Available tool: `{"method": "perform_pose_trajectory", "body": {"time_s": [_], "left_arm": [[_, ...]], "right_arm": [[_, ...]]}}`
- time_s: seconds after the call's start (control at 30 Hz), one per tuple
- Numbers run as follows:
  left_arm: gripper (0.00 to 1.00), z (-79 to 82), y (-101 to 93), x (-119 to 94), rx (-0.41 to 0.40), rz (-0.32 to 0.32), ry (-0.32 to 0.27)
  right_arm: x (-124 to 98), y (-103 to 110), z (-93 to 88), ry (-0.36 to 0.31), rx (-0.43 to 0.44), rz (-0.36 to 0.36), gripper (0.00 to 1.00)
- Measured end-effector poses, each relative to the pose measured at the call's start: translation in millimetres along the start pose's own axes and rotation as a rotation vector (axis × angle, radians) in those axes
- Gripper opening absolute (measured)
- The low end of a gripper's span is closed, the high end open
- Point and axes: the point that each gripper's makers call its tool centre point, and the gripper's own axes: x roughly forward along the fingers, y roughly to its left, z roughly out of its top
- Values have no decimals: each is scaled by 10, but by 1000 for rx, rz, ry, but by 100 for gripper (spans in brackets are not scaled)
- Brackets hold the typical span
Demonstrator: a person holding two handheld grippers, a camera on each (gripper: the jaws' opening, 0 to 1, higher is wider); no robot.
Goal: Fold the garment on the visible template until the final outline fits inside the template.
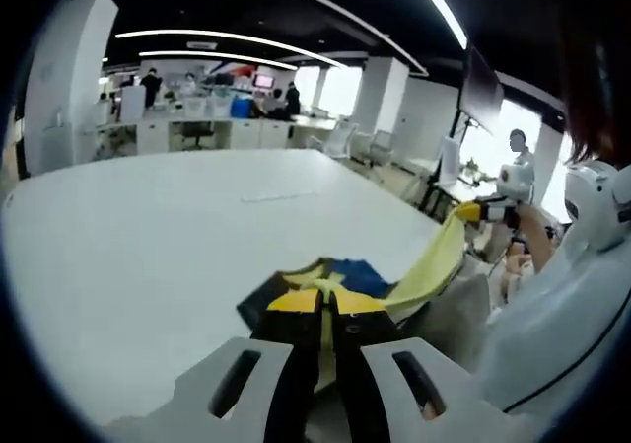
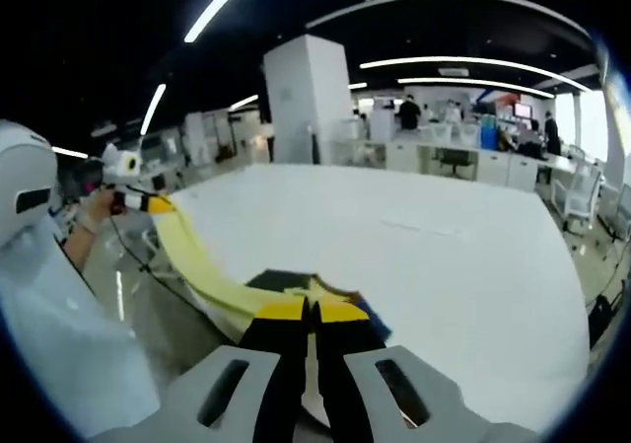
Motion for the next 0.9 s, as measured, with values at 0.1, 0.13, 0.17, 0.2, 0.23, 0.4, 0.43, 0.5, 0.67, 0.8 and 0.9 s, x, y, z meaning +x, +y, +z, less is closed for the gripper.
{"method": "perform_pose_trajectory", "body": {"time_s": [0.1, 0.13, 0.17, 0.2, 0.23, 0.4, 0.43, 0.5, 0.67, 0.8, 0.9], "left_arm": [[0, -25, 78, 53, -2, 17, 14], [0, -29, 89, 68, -3, 18, 15], [0, -36, 100, 91, -2, 19, 19], [0, -40, 104, 98, -3, 19, 22], [0, -50, 113, 125, -3, 20, 27], [0, -86, 135, 217, -2, 17, 48], [0, -90, 140, 230, -2, 17, 52], [0, -102, 158, 262, -3, 16, 59], [0, -143, 235, 325, -6, 31, 73], [0, -171, 276, 375, -9, 36, 81], [0, -174, 285, 409, -2, 42, 85]], "right_arm": [[41, -60, -76, 29, 0, -15, 2], [52, -75, -93, 32, 1, -16, 2], [64, -97, -113, 35, 9, -16, 2], [73, -110, -124, 36, 15, -17, 2], [83, -125, -139, 41, 19, -21, 2], [136, -173, -192, 51, 31, -19, 2], [148, -176, -200, 52, 34, -15, 3], [174, -206, -239, 64, 37, -25, 3], [218, -265, -312, 75, 51, -31, 3], [251, -305, -349, 84, 53, -37, 3], [285, -334, -365, 86, 59, -39, 3]]}}
